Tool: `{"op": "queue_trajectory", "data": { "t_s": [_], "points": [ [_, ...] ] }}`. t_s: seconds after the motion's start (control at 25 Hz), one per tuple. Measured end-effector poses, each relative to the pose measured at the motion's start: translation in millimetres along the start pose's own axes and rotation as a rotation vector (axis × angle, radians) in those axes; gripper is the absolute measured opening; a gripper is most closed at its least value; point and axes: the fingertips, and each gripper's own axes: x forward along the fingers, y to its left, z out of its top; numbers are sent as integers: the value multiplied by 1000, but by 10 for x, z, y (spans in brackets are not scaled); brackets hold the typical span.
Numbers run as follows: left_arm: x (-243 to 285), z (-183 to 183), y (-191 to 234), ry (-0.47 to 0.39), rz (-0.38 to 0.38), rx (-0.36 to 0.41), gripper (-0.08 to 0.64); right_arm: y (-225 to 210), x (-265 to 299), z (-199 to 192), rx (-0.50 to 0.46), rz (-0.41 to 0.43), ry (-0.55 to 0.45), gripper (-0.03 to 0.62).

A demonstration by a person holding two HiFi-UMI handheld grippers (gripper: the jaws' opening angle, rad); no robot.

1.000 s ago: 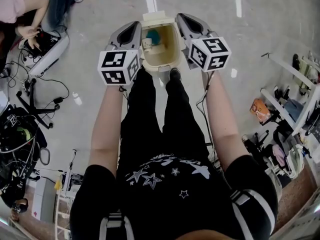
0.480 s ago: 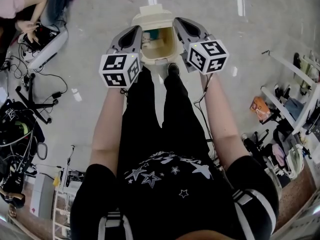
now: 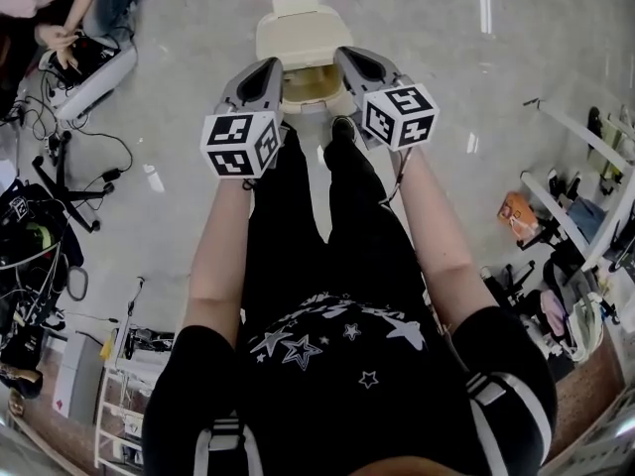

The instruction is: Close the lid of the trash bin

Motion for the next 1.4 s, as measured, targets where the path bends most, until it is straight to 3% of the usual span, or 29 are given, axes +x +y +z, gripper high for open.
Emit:
{"op": "queue_trajectory", "data": {
  "t_s": [0.72,1.4],
  "points": [
    [20,-876,99,71,146,-103,12,10,15,-759,-41,133,152,5],
    [256,-1664,253,286,120,-116,11,-171,79,-1276,-32,63,295,6]
  ]
}}
